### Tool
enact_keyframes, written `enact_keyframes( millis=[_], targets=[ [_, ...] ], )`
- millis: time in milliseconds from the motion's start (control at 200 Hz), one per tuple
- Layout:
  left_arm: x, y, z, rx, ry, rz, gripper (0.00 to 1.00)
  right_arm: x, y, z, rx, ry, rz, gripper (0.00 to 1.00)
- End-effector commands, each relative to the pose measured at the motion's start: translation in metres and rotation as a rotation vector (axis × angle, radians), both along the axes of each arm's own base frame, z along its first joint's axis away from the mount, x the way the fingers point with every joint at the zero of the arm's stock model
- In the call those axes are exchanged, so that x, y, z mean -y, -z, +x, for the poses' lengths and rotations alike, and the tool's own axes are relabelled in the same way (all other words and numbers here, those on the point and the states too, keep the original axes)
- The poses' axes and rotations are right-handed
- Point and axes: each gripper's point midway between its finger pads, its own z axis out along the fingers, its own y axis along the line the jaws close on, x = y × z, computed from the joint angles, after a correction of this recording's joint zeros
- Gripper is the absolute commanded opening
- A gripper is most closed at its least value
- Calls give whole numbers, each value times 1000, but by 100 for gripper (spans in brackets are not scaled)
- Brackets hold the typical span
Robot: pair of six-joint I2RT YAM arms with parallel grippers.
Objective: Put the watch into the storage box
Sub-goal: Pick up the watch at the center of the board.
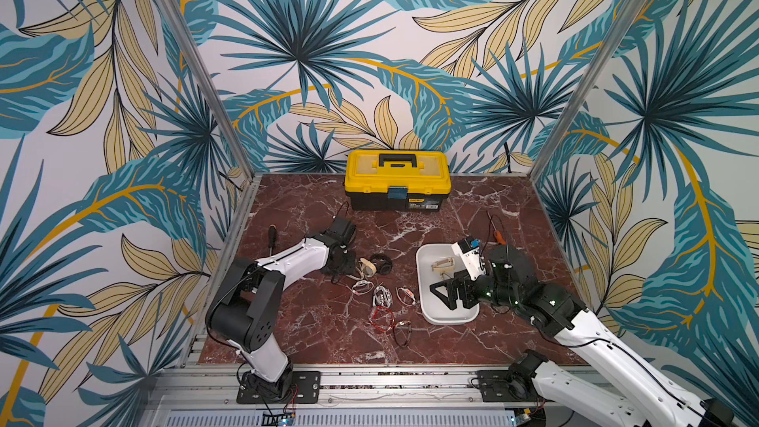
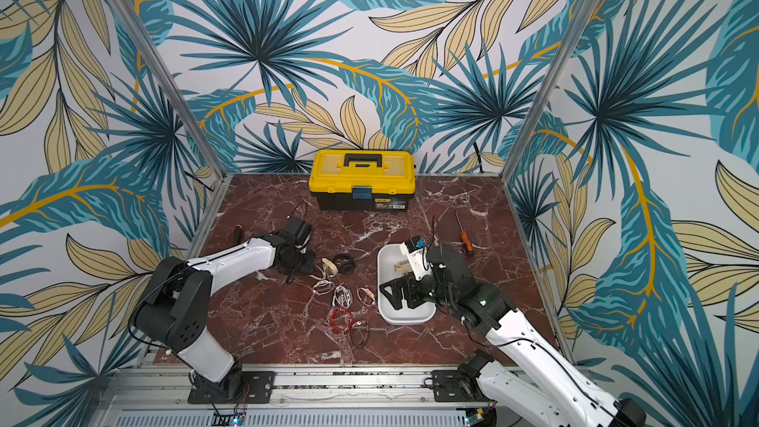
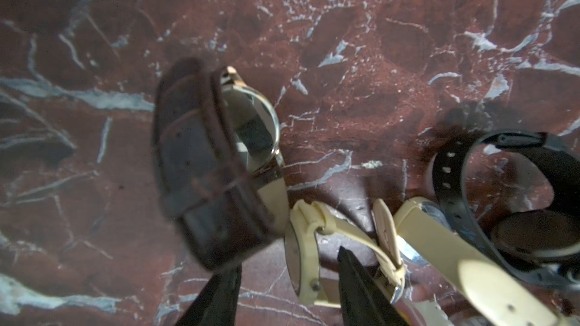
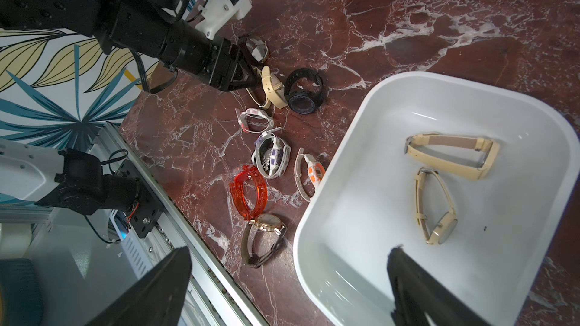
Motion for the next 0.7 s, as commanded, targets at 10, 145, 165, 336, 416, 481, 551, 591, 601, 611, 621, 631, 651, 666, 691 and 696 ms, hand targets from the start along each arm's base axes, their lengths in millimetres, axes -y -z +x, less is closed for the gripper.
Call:
enact_keyframes(
  millis=[10,145,165,336,416,481,551,591,601,611,621,631,651,666,691,696],
  targets=[
    [8,-13,22,60,9,-2,46,1,2,-1,8,-4,-20,100],
    [7,-6,21,45,14,9,30,2,1,0,12,8,-27,100],
    [6,-6,20,43,14,10,27,3,1,0,13,9,-29,100],
    [5,-8,13,35,29,17,14,4,0,1,14,22,-31,100],
    [6,-15,8,42,40,21,10,5,-2,1,17,30,-32,100],
    [6,-24,2,49,51,21,10,6,-3,2,23,41,-31,100],
    [9,-38,-7,62,65,15,9,8,-4,3,26,53,-29,100],
    [6,-49,-10,84,63,38,9,9,-5,4,31,63,-30,100],
    [7,-51,-12,85,66,40,9,10,-5,4,31,67,-28,100],
    [7,-54,-13,89,67,40,9,10,-5,5,32,69,-29,100],
    [7,-57,-14,92,69,40,9,10,-5,5,33,72,-29,100],
    [8,-59,-16,94,72,41,9,11,-6,5,35,76,-29,100],
    [8,-64,-19,96,76,41,9,12,-6,6,36,83,-31,100],
    [10,-69,-22,102,81,40,9,13,-6,6,37,90,-32,100],
    [12,-77,-25,111,88,35,9,15,-6,7,37,102,-36,100],
    [12,-79,-26,110,89,35,9,15,-6,7,37,106,-36,100]
  ],
)
